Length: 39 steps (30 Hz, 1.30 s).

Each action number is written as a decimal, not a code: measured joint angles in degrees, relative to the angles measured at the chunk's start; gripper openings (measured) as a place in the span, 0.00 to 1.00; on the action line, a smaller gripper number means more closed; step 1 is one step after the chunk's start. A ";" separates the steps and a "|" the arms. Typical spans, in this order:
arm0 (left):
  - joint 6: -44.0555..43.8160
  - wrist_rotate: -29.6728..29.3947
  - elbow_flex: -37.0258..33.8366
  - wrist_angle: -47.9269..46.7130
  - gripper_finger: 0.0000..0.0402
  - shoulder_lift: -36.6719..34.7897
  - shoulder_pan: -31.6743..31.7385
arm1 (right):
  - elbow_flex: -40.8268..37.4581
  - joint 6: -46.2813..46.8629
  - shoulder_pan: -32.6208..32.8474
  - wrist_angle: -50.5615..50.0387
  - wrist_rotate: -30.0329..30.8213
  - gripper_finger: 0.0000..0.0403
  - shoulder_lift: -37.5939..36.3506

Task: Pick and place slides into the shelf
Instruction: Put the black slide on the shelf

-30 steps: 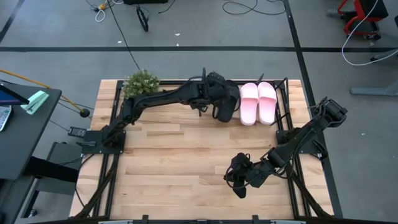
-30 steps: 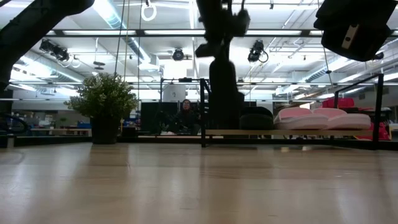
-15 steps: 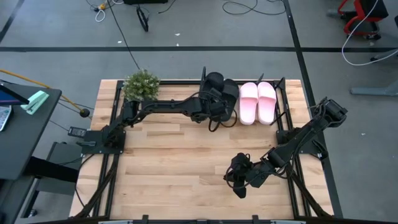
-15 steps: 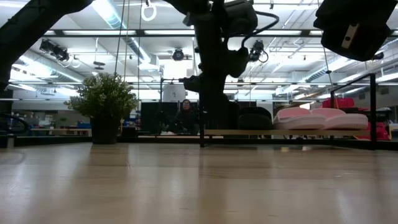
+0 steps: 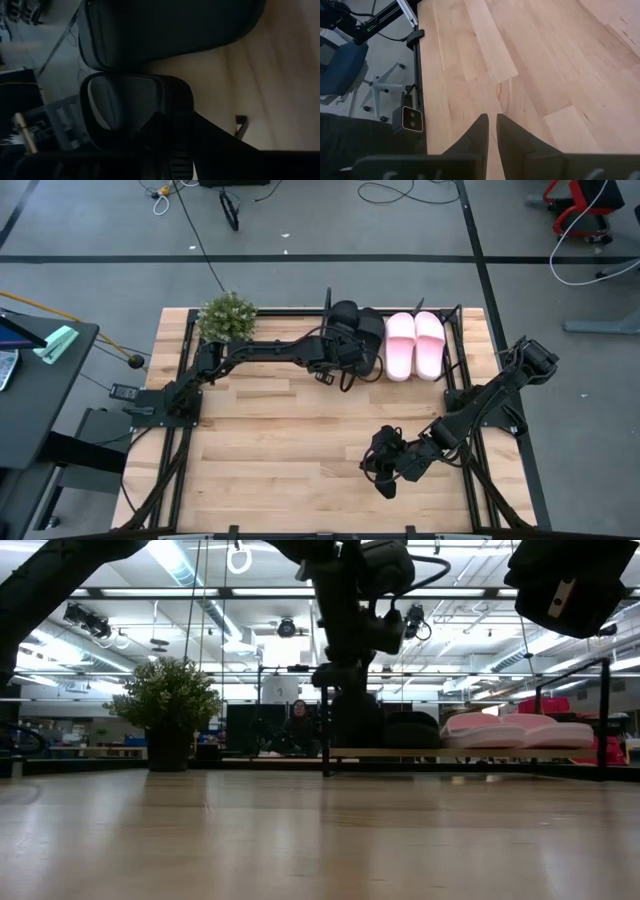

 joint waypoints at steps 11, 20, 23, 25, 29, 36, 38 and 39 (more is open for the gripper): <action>-8.02 5.44 0.00 1.03 0.17 0.00 0.85 | 0.00 0.39 0.00 0.00 1.55 0.11 0.00; -12.91 8.86 -0.02 2.03 0.20 0.00 0.96 | 0.00 0.45 -0.01 0.00 1.55 0.11 0.00; -15.33 12.14 -0.02 2.21 0.22 0.02 0.91 | 0.00 0.76 0.00 0.00 1.53 0.11 0.00; -17.11 14.95 -0.02 2.12 0.22 0.02 0.89 | 0.00 0.97 0.00 0.00 1.53 0.11 0.00; -19.79 17.65 -0.02 2.21 0.22 0.04 0.89 | 0.00 1.03 0.00 0.00 1.53 0.11 0.00; -19.59 20.16 -0.02 2.13 0.25 0.04 1.58 | 0.02 1.03 0.00 0.00 1.51 0.11 0.00; -20.37 22.68 -0.04 2.04 0.28 0.09 1.92 | 0.02 1.03 0.00 0.00 1.51 0.11 0.00; -21.10 23.31 -0.04 2.06 0.29 0.11 2.05 | 0.01 1.03 0.00 0.00 1.49 0.11 0.00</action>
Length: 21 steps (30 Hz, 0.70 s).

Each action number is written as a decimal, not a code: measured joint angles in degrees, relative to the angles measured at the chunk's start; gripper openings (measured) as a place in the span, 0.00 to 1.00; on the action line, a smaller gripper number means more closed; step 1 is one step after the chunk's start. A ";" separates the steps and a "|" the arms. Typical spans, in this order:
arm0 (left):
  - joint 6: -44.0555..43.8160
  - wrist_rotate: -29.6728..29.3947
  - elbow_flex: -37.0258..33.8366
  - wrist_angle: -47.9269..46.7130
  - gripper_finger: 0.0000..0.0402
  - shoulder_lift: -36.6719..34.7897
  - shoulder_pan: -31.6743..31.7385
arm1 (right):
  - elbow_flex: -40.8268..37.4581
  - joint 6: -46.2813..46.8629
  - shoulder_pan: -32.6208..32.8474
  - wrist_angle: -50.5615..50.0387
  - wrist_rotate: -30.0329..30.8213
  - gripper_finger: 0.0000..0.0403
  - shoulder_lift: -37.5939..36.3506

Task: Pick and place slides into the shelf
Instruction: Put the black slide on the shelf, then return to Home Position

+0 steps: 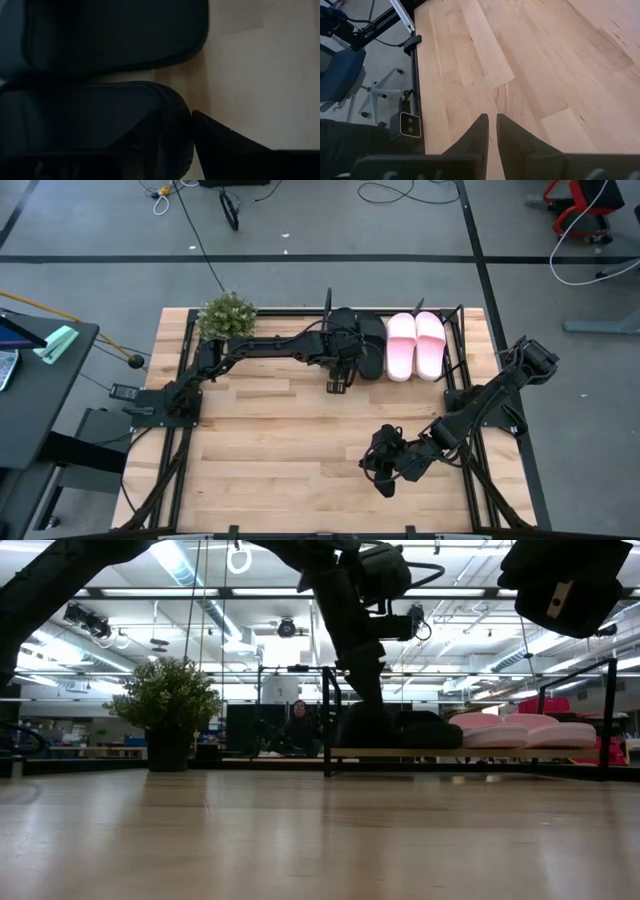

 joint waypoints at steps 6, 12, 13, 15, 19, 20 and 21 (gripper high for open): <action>-0.97 0.76 0.00 0.04 0.37 0.00 0.66 | 0.01 0.04 0.00 0.00 -0.02 0.11 0.00; -1.44 0.21 0.00 -1.12 0.45 0.00 1.38 | 0.01 0.02 0.00 0.00 -0.04 0.11 0.00; -1.42 0.18 0.00 -1.27 0.46 0.00 1.40 | 0.01 0.02 -0.01 0.00 -0.04 0.11 0.00; -1.44 0.10 0.00 -1.47 0.48 -0.06 1.42 | 0.01 -0.32 -0.02 0.00 -0.02 0.11 0.00; -1.92 1.19 0.00 -2.03 0.49 -1.49 1.01 | 0.01 -1.87 -0.01 -0.03 -0.06 0.11 -0.05; -2.48 1.70 0.00 -2.01 0.49 -2.15 0.89 | 0.01 -2.35 0.00 -0.39 -0.09 0.11 -0.23; -3.10 2.36 0.00 -2.05 0.48 -2.68 0.66 | 0.01 -2.68 0.00 -1.16 -0.11 0.11 -0.64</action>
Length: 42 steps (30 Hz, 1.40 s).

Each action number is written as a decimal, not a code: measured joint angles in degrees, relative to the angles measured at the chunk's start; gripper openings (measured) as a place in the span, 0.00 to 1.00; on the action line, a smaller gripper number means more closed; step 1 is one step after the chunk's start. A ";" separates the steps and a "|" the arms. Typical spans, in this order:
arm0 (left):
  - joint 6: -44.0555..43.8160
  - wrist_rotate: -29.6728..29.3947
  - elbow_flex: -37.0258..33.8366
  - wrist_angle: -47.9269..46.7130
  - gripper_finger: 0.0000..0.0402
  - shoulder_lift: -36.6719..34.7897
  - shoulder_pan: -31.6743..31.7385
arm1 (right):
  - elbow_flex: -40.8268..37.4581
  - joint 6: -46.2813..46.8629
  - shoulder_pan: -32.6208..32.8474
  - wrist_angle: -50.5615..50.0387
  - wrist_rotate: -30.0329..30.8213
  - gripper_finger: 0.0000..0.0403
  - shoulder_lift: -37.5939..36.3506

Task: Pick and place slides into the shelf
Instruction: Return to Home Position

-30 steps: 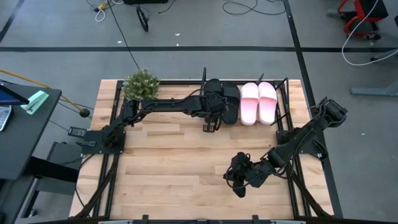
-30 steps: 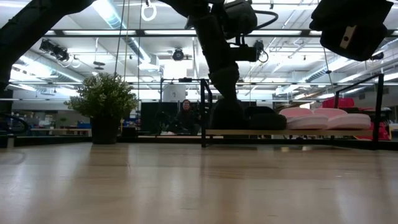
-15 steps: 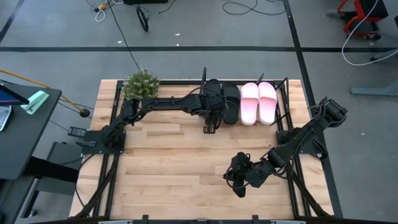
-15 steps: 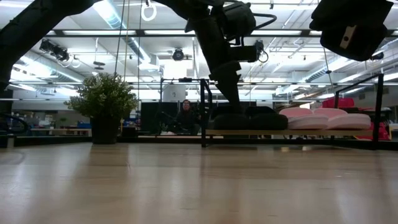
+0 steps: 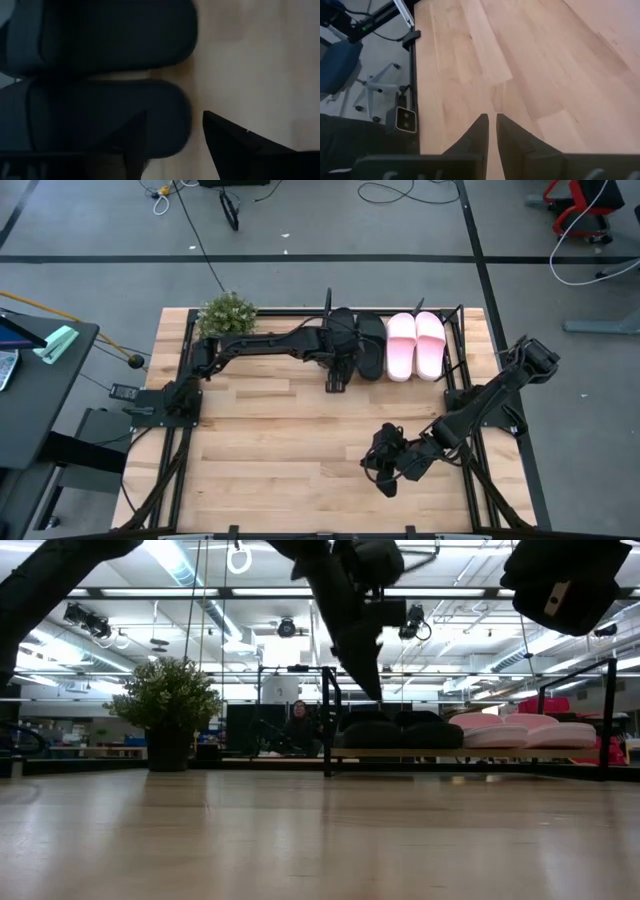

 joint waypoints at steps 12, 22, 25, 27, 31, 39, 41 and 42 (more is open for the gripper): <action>-7.16 3.09 0.02 -2.77 0.35 -6.28 -5.52 | 0.02 2.12 0.17 -20.53 9.04 0.01 -13.61; -14.73 0.79 -0.55 -7.12 0.26 -9.38 -11.80 | 0.02 6.75 0.17 -37.87 17.40 0.01 -20.65; -18.34 -2.89 -5.46 -1.80 0.23 -12.53 -13.56 | 0.02 7.95 0.16 -41.04 19.01 0.01 -20.87; -21.23 -5.31 -11.98 2.92 0.22 -16.04 -14.70 | 0.02 9.97 0.17 -43.69 20.82 0.01 -20.75; -27.47 -9.07 -27.80 15.35 0.18 -25.37 -16.37 | 0.02 16.34 0.15 -50.44 25.22 0.01 -20.48; -33.05 -14.81 -50.83 33.29 0.12 -44.27 -17.09 | 0.02 23.79 -0.73 -58.84 30.69 0.01 -18.76; -32.91 -16.64 -56.56 38.74 0.10 -48.92 -17.36 | 0.02 23.32 -0.76 -58.82 30.44 0.01 -18.72; -32.91 -16.80 -59.71 42.14 0.09 -51.24 -17.36 | 0.02 23.36 -0.76 -58.84 30.25 0.01 -18.76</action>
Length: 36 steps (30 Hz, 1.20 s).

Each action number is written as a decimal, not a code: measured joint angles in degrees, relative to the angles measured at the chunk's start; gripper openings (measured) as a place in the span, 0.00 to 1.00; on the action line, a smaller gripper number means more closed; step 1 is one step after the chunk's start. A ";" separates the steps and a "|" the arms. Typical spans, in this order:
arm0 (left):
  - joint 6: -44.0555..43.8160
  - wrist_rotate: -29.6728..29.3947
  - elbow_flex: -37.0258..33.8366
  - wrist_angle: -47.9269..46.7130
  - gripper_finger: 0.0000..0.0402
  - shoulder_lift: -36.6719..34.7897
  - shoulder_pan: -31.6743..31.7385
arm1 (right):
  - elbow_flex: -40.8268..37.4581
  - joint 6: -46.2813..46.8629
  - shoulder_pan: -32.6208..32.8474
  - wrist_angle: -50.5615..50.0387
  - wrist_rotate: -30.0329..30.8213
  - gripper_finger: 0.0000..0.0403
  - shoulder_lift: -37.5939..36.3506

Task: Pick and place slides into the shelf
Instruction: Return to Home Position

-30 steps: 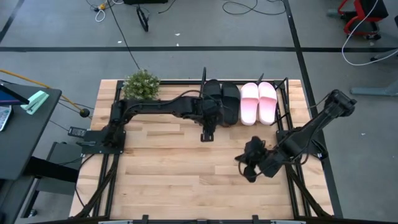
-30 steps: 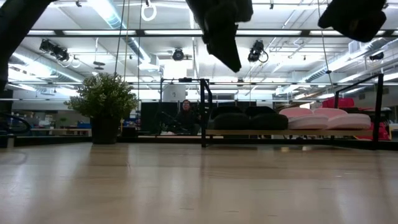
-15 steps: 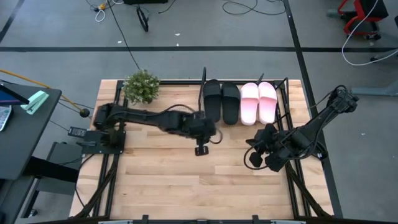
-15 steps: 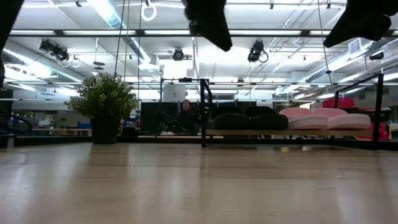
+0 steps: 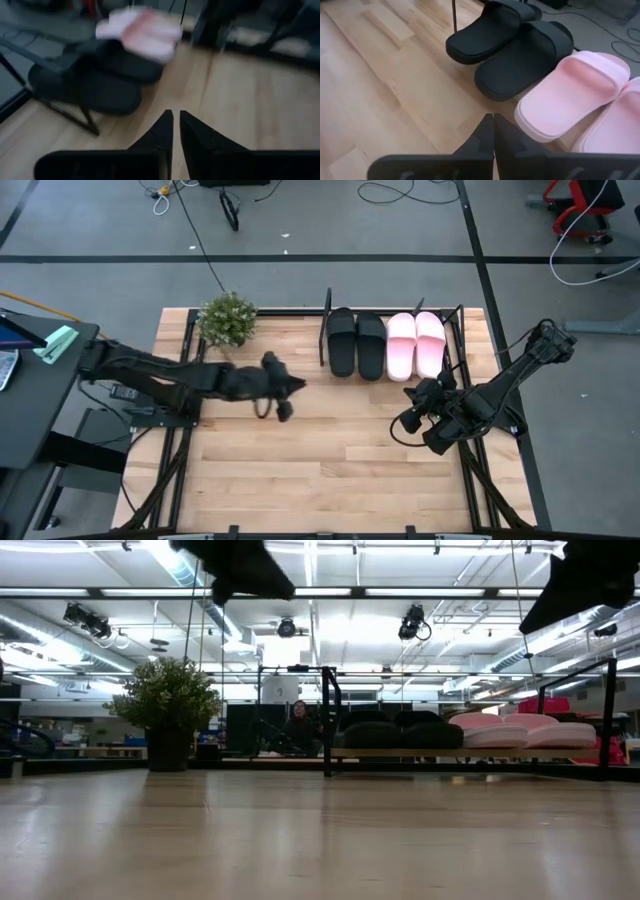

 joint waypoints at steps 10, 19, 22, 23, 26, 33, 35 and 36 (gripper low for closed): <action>-2.44 -4.95 -26.23 24.48 0.01 -19.64 0.89 | 0.00 0.68 0.00 0.57 -2.21 0.02 -0.38; -0.27 -2.98 -35.64 30.77 0.03 -28.28 8.84 | 0.00 4.15 0.00 0.61 -2.21 0.02 -0.40; -0.29 -2.80 -36.56 30.95 0.01 -31.84 9.16 | 0.00 4.92 0.00 0.65 -2.58 0.02 -0.42; -0.09 -2.81 -36.69 30.73 0.01 -33.32 9.16 | 0.00 4.99 0.00 0.75 -2.68 0.02 -0.42; 1.75 -2.90 -36.70 30.66 0.03 -37.94 9.11 | 0.00 5.05 0.00 1.51 -3.20 0.02 -0.42; 4.67 -2.97 -36.70 24.31 0.01 -48.37 9.11 | 0.00 5.07 0.00 1.73 -3.96 0.02 -0.42; 4.30 -2.97 -36.70 20.62 0.02 -51.09 9.11 | 0.00 5.07 0.00 1.73 -3.96 0.02 -0.42; 4.01 -2.97 -36.70 19.34 0.02 -52.38 9.11 | 0.00 5.05 0.00 1.73 -3.98 0.02 -0.42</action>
